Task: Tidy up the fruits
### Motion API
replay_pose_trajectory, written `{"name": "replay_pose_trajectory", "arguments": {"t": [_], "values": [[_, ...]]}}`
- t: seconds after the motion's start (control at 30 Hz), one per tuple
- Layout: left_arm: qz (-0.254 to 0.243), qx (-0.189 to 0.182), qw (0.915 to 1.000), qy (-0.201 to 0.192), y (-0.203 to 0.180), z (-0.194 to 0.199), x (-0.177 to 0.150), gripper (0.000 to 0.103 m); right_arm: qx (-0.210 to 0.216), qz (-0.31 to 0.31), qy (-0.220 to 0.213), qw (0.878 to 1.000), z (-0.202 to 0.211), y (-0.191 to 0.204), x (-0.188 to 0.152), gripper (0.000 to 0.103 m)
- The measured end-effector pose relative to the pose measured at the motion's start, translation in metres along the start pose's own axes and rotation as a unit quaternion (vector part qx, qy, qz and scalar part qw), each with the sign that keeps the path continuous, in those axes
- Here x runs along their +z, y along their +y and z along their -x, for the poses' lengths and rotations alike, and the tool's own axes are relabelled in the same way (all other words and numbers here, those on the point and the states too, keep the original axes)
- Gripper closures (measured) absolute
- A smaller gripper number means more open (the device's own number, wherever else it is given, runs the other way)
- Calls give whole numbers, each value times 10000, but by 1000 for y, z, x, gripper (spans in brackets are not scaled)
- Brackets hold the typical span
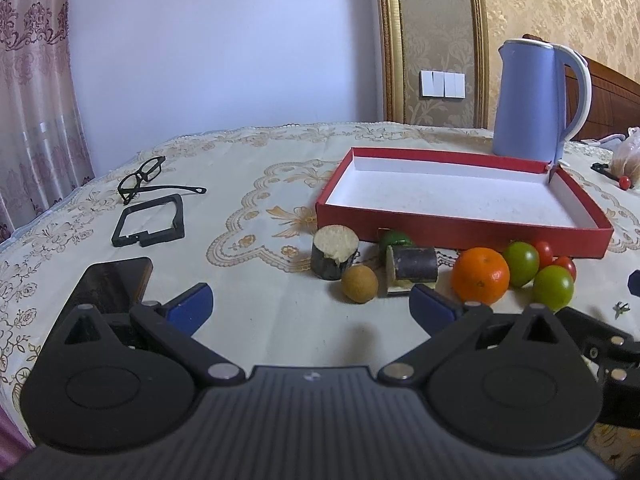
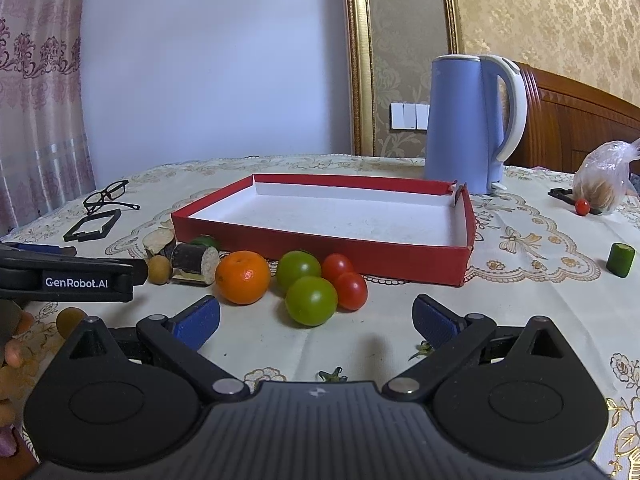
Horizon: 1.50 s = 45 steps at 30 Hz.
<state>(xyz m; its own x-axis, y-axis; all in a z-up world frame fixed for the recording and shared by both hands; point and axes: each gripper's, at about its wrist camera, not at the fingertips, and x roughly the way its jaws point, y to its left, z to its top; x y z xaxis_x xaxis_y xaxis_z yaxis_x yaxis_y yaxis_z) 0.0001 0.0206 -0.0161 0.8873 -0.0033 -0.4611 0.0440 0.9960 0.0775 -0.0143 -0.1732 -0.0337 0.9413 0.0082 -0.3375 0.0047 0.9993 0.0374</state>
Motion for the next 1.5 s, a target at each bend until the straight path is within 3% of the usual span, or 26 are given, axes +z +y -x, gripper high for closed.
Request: {"name": "replay_pose_trajectory", "arguments": {"t": [1.5], "values": [[5,-4,9999,104,1,-6,-7,0,33,-23,-1,10000,0,0,0,0]]}}
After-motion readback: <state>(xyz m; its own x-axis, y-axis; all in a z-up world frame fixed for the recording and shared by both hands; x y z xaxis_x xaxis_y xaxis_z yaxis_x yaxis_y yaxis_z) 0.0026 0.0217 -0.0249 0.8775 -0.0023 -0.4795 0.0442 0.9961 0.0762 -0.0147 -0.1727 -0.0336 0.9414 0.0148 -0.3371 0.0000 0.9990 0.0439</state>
